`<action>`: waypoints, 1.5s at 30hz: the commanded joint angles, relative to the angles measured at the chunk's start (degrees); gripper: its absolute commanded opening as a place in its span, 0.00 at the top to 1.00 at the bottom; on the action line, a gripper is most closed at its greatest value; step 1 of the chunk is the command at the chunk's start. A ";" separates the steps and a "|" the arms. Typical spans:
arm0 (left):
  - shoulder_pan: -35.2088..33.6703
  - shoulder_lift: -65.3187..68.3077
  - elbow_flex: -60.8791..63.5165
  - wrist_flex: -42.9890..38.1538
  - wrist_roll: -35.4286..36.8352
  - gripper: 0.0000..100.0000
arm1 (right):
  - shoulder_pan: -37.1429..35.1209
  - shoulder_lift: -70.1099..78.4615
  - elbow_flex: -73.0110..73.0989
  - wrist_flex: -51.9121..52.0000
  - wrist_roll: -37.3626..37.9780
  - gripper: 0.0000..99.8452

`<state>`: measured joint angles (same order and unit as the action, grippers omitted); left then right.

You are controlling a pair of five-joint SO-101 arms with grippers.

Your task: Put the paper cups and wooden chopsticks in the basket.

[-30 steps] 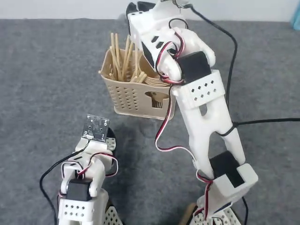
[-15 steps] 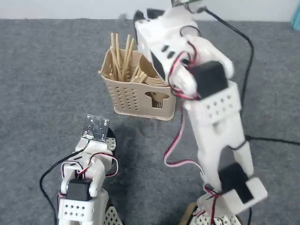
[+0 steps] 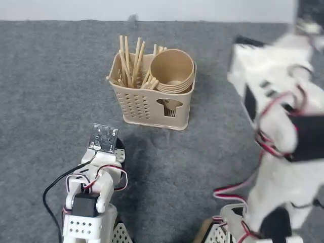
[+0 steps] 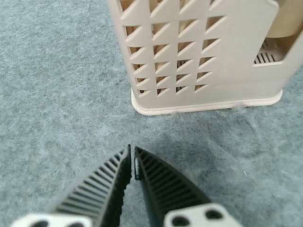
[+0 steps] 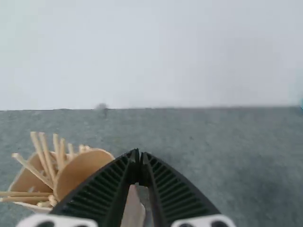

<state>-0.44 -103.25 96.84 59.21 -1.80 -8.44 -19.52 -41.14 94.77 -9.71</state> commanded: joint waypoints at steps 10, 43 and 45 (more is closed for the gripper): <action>0.18 -0.70 -0.31 -0.18 -0.44 0.99 | 12.26 -15.60 10.55 7.60 -2.20 0.99; 0.00 -0.79 -0.31 0.09 -0.44 0.99 | 12.53 -65.36 124.75 -47.43 15.38 0.99; 0.00 -0.79 -0.31 0.09 -0.44 0.99 | 12.62 -65.36 128.00 -47.52 17.05 0.99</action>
<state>-0.53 -103.25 96.84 59.21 -1.80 3.78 -83.78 83.96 49.23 4.53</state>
